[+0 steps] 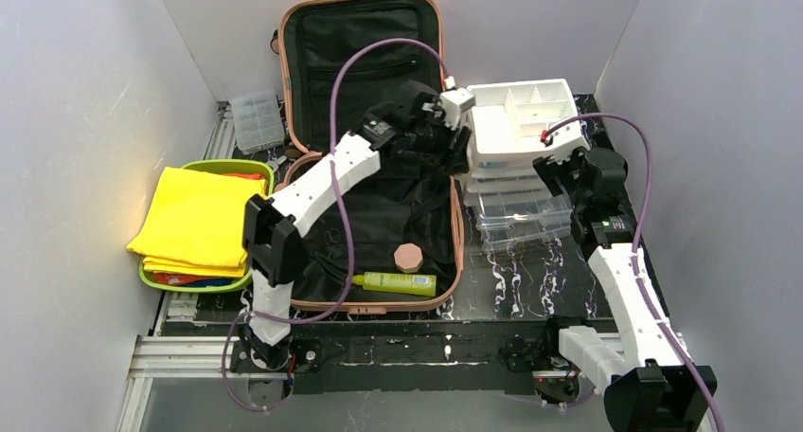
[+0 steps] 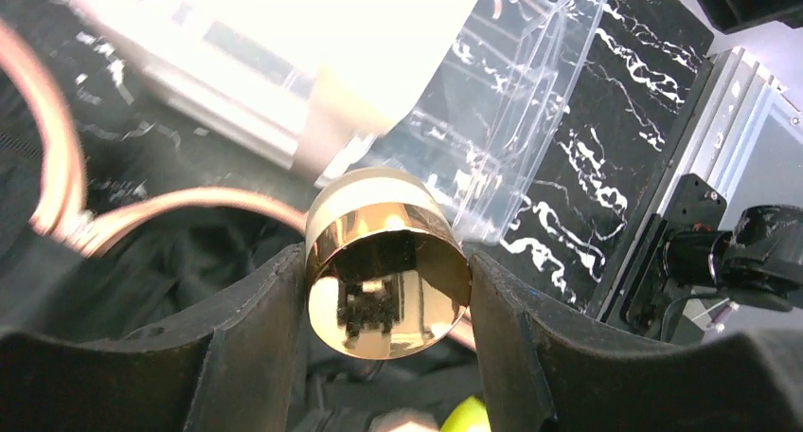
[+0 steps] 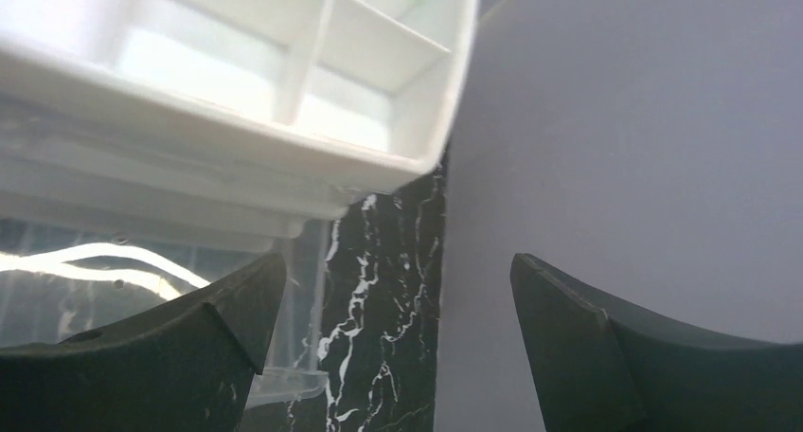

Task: Open, take out, and arrange the luggage
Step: Place the makeup in the drawer.

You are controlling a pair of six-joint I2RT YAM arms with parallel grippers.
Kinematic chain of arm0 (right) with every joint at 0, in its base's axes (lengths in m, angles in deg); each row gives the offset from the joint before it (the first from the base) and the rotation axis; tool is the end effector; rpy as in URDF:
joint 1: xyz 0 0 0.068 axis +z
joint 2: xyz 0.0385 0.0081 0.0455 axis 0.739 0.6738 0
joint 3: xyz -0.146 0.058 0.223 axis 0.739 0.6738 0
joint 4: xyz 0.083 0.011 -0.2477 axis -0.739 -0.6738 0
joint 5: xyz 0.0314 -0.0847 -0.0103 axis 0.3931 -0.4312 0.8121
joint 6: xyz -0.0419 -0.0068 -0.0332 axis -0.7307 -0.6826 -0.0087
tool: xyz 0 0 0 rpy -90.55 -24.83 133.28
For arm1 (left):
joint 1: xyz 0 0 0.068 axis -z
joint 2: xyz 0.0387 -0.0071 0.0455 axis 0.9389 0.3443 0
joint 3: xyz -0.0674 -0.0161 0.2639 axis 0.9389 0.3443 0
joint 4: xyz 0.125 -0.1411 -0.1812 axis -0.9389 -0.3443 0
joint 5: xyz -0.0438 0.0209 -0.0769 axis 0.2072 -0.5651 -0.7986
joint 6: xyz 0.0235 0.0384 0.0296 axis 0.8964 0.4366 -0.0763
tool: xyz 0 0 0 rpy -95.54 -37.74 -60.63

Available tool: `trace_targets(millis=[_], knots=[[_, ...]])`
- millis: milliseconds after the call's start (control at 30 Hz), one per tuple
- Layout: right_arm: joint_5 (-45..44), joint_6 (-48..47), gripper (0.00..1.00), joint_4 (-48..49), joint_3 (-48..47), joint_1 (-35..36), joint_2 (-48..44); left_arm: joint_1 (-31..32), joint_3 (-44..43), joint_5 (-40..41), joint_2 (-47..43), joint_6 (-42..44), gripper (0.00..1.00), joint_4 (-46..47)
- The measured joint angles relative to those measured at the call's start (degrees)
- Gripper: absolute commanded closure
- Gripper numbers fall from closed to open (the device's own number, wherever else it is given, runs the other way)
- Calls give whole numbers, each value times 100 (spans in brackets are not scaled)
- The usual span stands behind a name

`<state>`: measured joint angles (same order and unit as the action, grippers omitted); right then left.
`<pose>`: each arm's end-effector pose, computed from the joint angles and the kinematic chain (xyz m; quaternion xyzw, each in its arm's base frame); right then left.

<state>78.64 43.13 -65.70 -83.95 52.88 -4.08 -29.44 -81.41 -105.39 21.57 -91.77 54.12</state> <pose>0.2181 0.0135 0.3399 -0.2220 0.7512 -0.2330 0.5762 0.3319 -0.3008 0.3708 0.3665 0.7679 -0.3409 0.3998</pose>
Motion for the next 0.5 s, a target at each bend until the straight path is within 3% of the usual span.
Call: trace_targets(millis=[333, 500], knots=[[-1137, 223, 2, 619, 328, -450, 26, 931, -1215, 662, 1528, -177, 71, -81], [-1239, 267, 2, 756, 334, -452, 26, 1176, -1679, 1130, 1729, -240, 71, -131]])
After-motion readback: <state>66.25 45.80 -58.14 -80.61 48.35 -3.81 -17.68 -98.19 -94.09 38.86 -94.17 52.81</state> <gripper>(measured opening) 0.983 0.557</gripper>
